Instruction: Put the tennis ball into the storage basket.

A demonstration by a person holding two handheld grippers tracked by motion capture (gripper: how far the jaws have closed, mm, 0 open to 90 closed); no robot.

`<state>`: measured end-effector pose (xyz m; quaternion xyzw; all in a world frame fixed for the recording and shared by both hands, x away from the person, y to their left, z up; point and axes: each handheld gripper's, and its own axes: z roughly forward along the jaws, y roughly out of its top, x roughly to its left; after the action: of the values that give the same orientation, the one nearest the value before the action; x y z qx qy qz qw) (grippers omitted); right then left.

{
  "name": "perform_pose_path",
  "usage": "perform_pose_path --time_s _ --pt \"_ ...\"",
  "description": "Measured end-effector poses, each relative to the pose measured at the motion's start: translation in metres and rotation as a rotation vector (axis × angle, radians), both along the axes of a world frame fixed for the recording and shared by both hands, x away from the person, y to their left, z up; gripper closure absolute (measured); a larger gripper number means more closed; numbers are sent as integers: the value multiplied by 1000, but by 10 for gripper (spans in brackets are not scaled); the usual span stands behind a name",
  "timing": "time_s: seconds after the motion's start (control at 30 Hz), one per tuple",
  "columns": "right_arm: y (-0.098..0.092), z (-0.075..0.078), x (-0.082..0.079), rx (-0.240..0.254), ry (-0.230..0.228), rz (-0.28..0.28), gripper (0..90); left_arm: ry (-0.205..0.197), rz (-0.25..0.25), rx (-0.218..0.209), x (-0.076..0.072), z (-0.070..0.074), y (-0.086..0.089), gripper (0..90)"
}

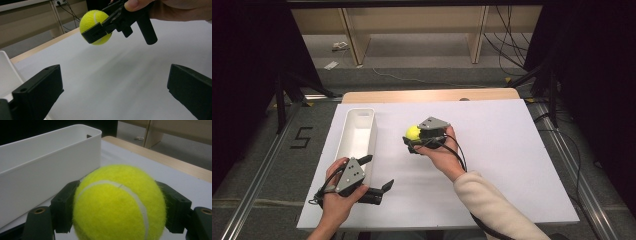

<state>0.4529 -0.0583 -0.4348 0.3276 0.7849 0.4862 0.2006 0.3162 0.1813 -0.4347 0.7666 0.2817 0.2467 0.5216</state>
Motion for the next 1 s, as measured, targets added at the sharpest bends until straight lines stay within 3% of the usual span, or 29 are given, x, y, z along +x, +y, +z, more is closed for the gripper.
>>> perform_pose_path --time_s 1.0 --pt "16 8 3 -5 -1 21 269 -1 -5 1 1 0 -2 0"
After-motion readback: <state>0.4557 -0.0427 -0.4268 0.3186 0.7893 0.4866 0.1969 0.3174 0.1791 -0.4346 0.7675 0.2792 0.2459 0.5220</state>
